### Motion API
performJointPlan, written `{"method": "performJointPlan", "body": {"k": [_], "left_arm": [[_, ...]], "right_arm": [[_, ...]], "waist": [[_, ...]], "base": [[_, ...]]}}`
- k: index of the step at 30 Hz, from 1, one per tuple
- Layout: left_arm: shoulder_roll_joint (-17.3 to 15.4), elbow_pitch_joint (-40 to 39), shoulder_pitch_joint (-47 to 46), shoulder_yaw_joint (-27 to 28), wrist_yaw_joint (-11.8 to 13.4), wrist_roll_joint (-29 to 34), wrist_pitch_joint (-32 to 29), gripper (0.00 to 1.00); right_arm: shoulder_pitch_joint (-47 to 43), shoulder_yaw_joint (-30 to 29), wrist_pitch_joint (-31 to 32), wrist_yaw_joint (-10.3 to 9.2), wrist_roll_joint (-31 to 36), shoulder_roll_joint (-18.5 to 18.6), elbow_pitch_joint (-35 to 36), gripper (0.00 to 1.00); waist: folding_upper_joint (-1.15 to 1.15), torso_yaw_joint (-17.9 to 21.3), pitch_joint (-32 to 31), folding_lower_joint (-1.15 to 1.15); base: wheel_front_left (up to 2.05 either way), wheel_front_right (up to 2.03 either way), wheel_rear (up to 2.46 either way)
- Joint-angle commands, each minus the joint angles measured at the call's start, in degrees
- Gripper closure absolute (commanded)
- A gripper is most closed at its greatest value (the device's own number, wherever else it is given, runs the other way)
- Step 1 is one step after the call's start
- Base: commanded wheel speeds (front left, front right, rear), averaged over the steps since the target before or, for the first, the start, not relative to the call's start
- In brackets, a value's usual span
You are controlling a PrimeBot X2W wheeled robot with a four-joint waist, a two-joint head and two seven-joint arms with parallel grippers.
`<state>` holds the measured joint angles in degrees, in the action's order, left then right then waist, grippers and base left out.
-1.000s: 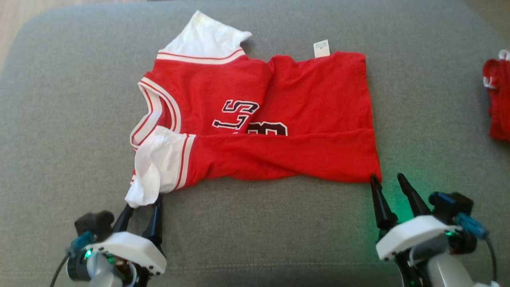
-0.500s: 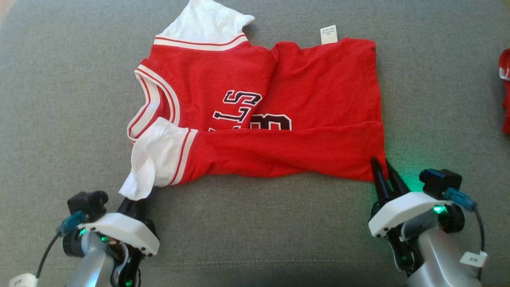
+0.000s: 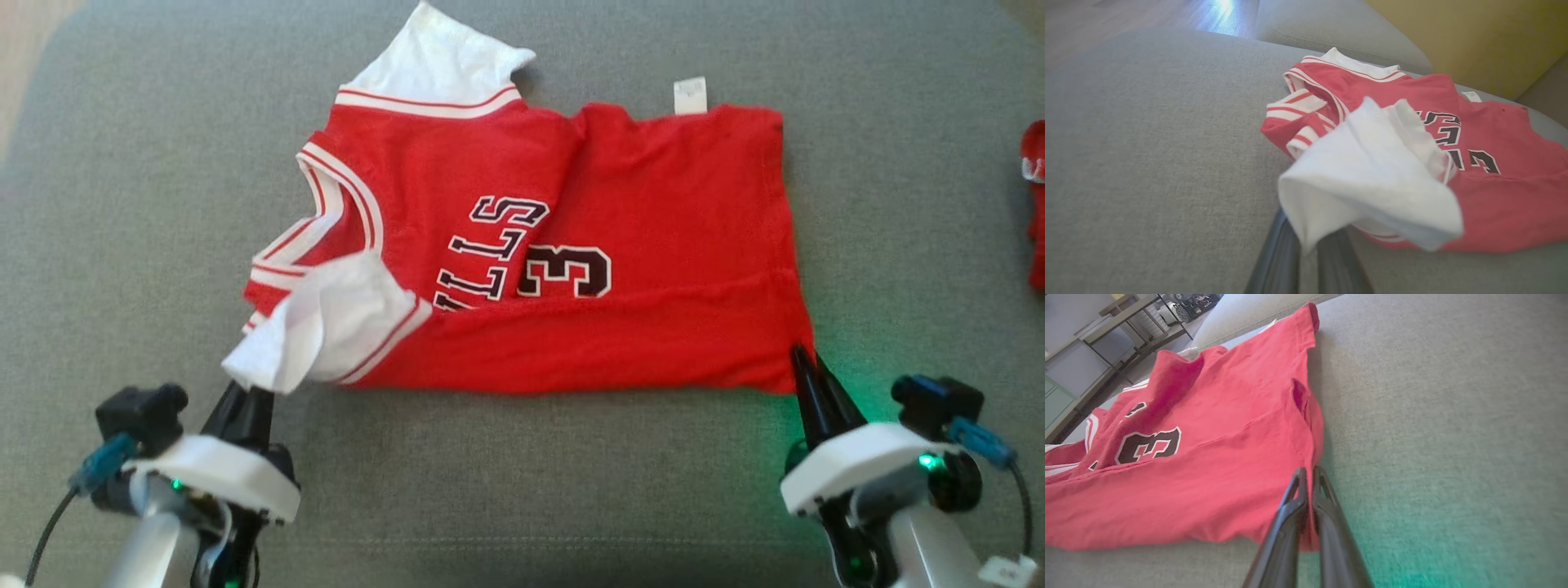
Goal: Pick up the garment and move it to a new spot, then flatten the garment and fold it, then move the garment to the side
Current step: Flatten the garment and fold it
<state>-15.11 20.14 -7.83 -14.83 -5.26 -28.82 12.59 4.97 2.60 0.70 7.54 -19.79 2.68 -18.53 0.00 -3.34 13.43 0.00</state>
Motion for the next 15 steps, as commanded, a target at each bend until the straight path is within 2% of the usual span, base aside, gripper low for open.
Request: {"method": "performJointPlan", "body": {"k": [1,9,15], "left_arm": [[-2.2,-3.0,0.5,2.5,0.7,-0.3,-0.5,1.00],[-3.9,-13.6,8.7,2.9,4.3,-1.7,-6.8,1.00],[-4.4,-20.2,14.4,2.8,7.0,-2.8,-11.1,1.00]], "right_arm": [[-0.9,0.7,0.8,-0.05,-0.2,0.2,3.0,1.00],[-8.0,-2.2,5.2,-0.05,-1.6,0.2,9.3,1.00],[-11.1,-3.8,6.8,-0.05,-2.0,0.2,11.3,1.00]], "waist": [[0.00,0.1,-0.8,0.00],[0.00,0.3,-3.3,0.00],[0.00,0.6,-4.6,0.00]], "base": [[0.00,0.00,0.00],[0.00,0.00,0.00],[0.00,0.00,0.00]]}}
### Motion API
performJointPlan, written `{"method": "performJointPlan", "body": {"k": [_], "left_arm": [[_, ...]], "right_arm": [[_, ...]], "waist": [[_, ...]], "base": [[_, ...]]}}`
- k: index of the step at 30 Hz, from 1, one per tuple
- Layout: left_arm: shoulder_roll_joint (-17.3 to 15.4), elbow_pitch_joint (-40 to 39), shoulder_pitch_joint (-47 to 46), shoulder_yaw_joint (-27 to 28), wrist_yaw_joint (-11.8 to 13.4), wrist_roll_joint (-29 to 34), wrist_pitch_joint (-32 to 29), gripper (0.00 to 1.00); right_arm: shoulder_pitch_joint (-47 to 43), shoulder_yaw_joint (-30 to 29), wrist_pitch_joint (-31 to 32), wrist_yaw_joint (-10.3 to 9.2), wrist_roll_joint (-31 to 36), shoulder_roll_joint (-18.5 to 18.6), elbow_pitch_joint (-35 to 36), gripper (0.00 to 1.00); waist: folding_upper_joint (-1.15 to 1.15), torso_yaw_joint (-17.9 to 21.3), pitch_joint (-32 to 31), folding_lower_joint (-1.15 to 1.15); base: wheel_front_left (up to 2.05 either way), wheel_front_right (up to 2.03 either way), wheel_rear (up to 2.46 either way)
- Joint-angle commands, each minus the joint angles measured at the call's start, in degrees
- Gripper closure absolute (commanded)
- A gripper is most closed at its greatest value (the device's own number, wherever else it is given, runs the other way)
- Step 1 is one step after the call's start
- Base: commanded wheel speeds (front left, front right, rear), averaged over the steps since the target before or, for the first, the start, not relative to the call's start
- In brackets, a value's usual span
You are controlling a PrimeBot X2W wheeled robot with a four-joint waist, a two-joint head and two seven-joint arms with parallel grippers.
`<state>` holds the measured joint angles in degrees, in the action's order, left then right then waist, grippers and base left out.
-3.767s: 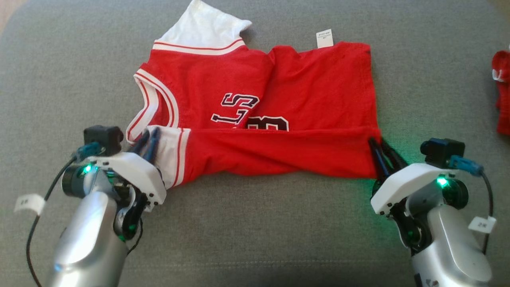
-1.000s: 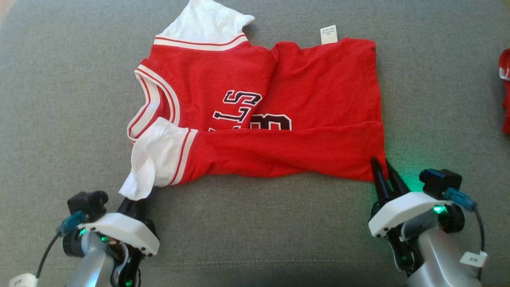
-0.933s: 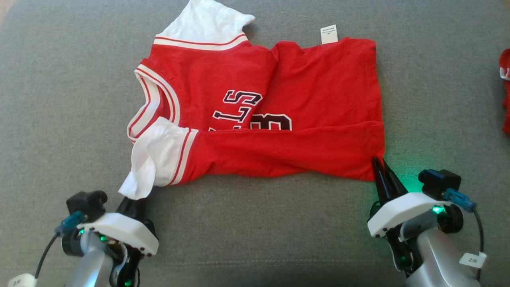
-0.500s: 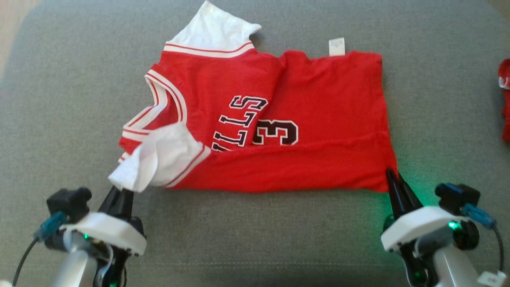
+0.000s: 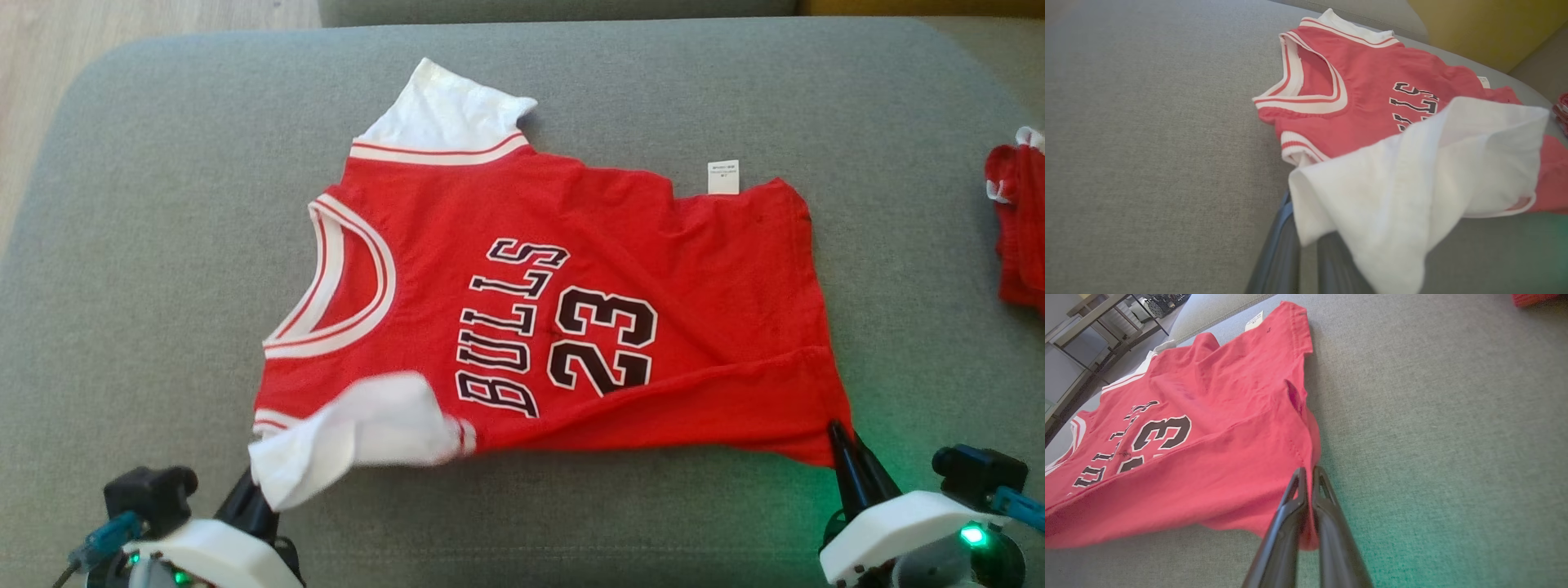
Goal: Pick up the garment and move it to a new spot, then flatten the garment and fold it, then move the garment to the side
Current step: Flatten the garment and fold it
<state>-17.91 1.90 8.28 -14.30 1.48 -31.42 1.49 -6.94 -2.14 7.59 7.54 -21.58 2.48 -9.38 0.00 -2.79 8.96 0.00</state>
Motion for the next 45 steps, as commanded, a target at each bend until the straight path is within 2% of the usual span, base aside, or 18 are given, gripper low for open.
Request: {"method": "performJointPlan", "body": {"k": [1,8,19,20,21,22,23,29,33,42,43,45], "left_arm": [[-1.6,-2.9,-1.2,2.1,0.4,-0.4,-0.6,1.00],[-1.6,-3.9,-2.6,1.7,0.6,-1.5,-3.1,1.00],[0.2,2.8,-10.3,2.8,-0.8,-5.6,-4.4,1.00],[0.3,3.6,-10.9,2.7,-0.9,-5.6,-4.4,1.00],[0.4,4.3,-11.4,2.7,-1.0,-5.6,-4.2,1.00],[0.6,5.0,-11.9,2.8,-1.1,-5.8,-3.9,0.55],[0.8,5.6,-12.3,2.8,-1.1,-5.9,-3.7,0.00],[2.4,7.3,-12.9,3.1,-1.7,-7.4,-2.0,0.00],[2.5,7.1,-12.2,3.7,-0.7,-6.5,0.4,0.00],[3.4,3.0,-7.8,4.2,5.0,0.4,10.1,0.00],[3.8,1.7,-6.7,4.0,6.3,2.2,11.5,0.00],[4.3,0.6,-5.5,3.7,7.0,3.6,12.2,0.00]], "right_arm": [[0.7,0.8,0.0,-0.05,-0.3,0.4,2.2,1.00],[2.5,0.7,-0.2,-0.05,-0.8,0.4,0.5,1.00],[6.5,1.3,-2.0,-0.05,-1.3,0.4,-2.3,1.00],[6.9,1.5,-2.2,-0.05,-1.2,0.4,-2.6,0.76],[7.2,1.6,-2.5,-0.05,-1.2,0.4,-2.8,0.26],[7.4,1.8,-2.8,-0.05,-1.2,0.4,-3.0,0.00],[7.6,2.0,-3.0,-0.05,-1.2,0.4,-3.2,0.00],[7.0,2.3,-5.6,-0.05,-1.3,0.4,-1.9,0.00],[6.4,2.5,-8.1,-0.05,0.2,0.4,1.5,0.00],[5.0,2.8,-12.3,-0.05,7.6,0.4,9.4,0.00],[4.5,3.1,-12.8,-0.05,8.9,0.4,10.6,0.00],[3.9,3.3,-12.9,-0.05,9.9,0.4,11.4,0.00]], "waist": [[0.00,0.1,-0.2,0.00],[0.00,0.7,0.2,0.00],[0.00,1.7,2.4,0.00],[0.00,1.7,2.7,0.00],[0.00,1.7,2.9,0.00],[0.00,1.7,3.1,0.00],[0.00,1.7,3.3,0.00],[0.00,1.4,3.6,0.00],[0.00,1.5,3.1,0.00],[0.00,1.3,-1.3,0.00],[0.00,1.2,-2.5,0.00],[0.00,1.2,-3.5,0.00]], "base": [[0.00,0.00,0.00],[0.00,0.00,0.00],[0.00,0.00,0.00],[0.00,0.00,0.00],[0.00,0.00,0.00],[0.00,0.00,0.00],[0.00,0.00,0.00],[0.00,0.00,0.00],[0.00,0.00,0.00],[0.00,0.00,0.00],[0.00,0.00,0.00],[0.00,0.00,0.00]]}}
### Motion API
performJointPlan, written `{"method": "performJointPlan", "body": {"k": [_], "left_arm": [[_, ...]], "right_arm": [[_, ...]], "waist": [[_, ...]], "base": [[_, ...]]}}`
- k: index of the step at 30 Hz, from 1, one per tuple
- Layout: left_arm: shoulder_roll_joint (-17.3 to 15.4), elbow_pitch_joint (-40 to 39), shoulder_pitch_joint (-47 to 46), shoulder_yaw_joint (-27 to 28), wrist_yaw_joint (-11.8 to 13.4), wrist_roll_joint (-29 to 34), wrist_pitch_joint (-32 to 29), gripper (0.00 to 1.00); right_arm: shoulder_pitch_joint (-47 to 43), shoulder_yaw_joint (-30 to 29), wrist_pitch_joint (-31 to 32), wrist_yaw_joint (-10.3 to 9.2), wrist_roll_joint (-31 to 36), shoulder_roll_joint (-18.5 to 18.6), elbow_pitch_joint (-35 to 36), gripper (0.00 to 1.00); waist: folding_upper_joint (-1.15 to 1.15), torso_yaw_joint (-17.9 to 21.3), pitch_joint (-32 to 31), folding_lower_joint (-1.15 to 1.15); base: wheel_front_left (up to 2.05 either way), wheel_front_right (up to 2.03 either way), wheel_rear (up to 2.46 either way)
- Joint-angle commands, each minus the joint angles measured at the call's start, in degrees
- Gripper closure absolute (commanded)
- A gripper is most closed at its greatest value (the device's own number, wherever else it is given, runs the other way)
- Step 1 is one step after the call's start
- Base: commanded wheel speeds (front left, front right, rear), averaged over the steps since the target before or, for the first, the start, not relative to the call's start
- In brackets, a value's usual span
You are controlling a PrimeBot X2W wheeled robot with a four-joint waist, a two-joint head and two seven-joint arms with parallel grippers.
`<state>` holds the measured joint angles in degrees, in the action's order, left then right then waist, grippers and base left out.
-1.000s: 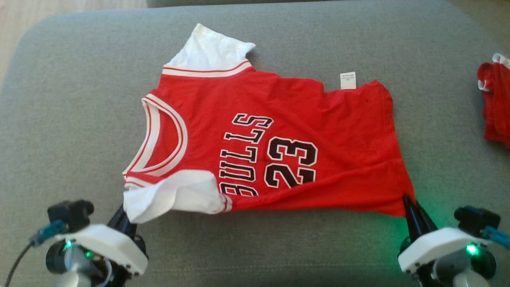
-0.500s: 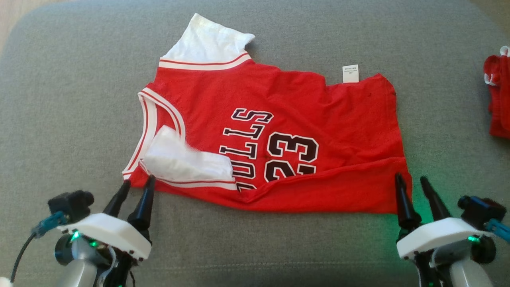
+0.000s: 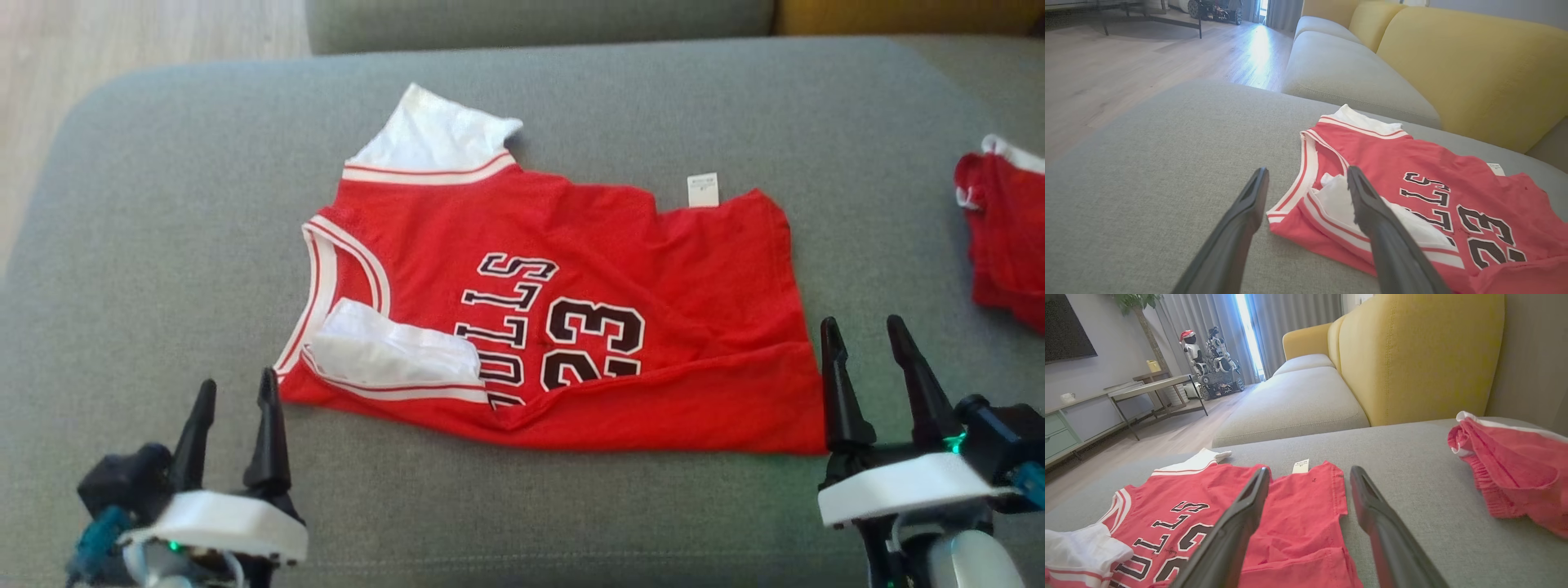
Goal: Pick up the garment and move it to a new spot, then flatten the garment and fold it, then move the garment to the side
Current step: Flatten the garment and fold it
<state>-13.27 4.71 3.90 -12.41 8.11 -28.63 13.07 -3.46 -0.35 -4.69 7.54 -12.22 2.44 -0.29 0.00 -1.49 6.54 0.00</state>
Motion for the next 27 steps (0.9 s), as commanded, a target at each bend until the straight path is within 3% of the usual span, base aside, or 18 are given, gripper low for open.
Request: {"method": "performJointPlan", "body": {"k": [1,23,27], "left_arm": [[-0.1,-2.5,-0.5,1.5,0.6,1.4,0.9,0.00],[0.7,-2.3,1.6,0.3,1.2,2.9,1.6,0.00],[0.1,-2.5,-0.4,0.0,0.3,3.3,1.6,0.00]], "right_arm": [[0.0,1.7,-0.5,-0.05,0.9,0.4,2.6,0.00],[-2.4,2.1,1.5,-0.05,0.1,0.4,3.8,0.00],[-2.1,1.9,1.5,-0.05,-0.4,0.4,4.1,0.00]], "waist": [[0.00,-0.1,-1.5,0.00],[0.00,-0.3,-3.1,0.00],[0.00,-0.5,-2.1,0.00]], "base": [[0.00,0.00,0.00],[0.00,0.00,0.00],[0.00,0.00,0.00]]}}
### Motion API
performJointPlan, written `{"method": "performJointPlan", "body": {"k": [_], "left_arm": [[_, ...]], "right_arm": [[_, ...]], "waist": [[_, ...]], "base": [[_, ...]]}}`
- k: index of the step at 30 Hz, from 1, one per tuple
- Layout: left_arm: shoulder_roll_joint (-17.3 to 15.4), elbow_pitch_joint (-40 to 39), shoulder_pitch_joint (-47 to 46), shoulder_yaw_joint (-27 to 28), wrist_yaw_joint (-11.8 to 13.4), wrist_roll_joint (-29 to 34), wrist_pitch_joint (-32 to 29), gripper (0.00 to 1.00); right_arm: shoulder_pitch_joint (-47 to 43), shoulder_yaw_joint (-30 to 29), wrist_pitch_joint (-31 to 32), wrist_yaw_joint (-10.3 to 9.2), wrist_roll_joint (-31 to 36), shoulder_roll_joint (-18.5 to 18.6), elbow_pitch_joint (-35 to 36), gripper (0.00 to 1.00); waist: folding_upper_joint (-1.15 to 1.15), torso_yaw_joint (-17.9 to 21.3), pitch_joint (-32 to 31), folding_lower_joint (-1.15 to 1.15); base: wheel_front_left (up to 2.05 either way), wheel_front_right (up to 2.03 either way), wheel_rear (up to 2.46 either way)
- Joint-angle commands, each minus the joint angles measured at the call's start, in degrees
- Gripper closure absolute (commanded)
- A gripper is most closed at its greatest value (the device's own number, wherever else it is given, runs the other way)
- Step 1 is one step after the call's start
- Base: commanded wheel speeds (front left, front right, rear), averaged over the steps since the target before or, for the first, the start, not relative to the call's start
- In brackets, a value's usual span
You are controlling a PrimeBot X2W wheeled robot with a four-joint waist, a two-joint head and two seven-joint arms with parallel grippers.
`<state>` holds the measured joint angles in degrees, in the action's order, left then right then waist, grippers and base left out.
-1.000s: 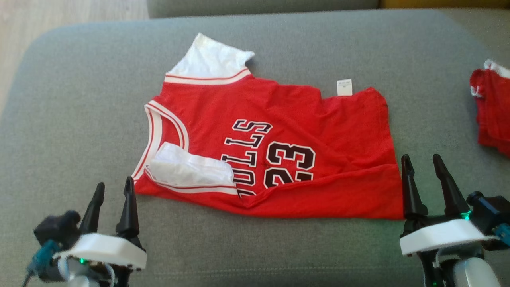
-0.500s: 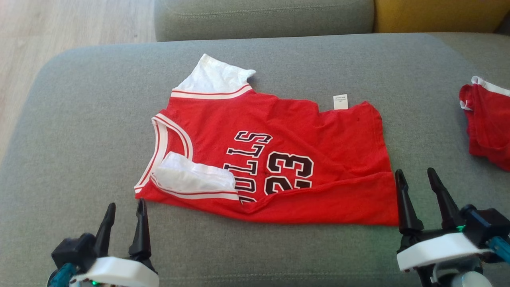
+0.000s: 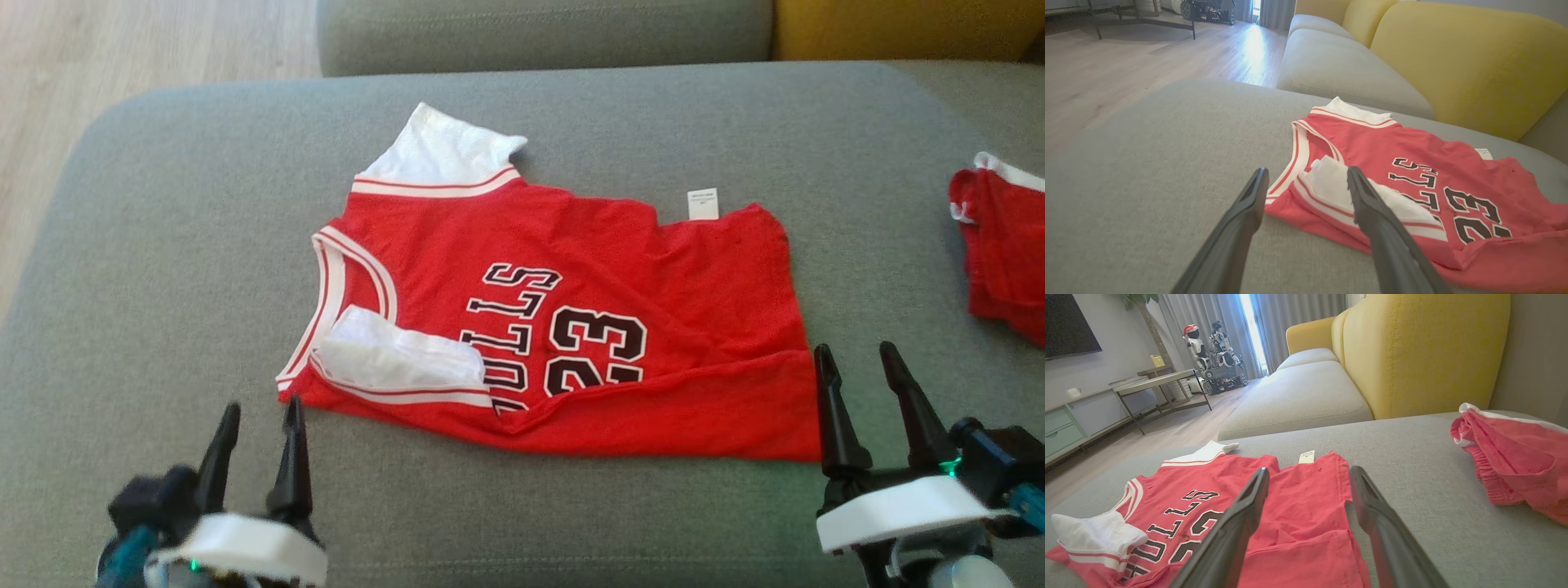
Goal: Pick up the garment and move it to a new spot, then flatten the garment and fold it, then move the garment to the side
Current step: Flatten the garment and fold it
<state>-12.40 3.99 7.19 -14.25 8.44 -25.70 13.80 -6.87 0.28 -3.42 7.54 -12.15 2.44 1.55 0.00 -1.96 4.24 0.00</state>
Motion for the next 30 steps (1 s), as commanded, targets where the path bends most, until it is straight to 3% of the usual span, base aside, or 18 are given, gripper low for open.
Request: {"method": "performJointPlan", "body": {"k": [1,11,22,30], "left_arm": [[-0.9,-1.9,-4.8,1.7,-0.5,0.4,0.9,0.00],[-3.8,1.5,-27.9,1.8,-6.2,0.1,-3.0,0.00],[-7.2,20.9,-57.6,0.7,-14.8,-6.0,-14.7,0.00],[-12.9,32.3,-69.5,-6.2,-15.9,-12.6,-21.5,0.00]], "right_arm": [[1.5,1.2,0.3,-0.05,-0.6,0.4,2.4,0.00],[8.8,1.7,0.7,-0.05,-0.5,0.4,5.1,0.00],[19.1,5.5,-1.8,-0.05,-1.5,0.4,3.0,0.00],[21.8,8.6,-4.9,-0.05,-4.1,0.4,-0.2,0.00]], "waist": [[0.00,-0.1,0.7,0.00],[0.00,1.2,10.6,0.00],[0.00,6.7,22.2,0.00],[0.00,11.3,27.4,0.00]], "base": [[0.00,0.00,0.00],[0.00,0.00,0.00],[0.00,0.00,0.00],[0.00,0.00,0.00]]}}
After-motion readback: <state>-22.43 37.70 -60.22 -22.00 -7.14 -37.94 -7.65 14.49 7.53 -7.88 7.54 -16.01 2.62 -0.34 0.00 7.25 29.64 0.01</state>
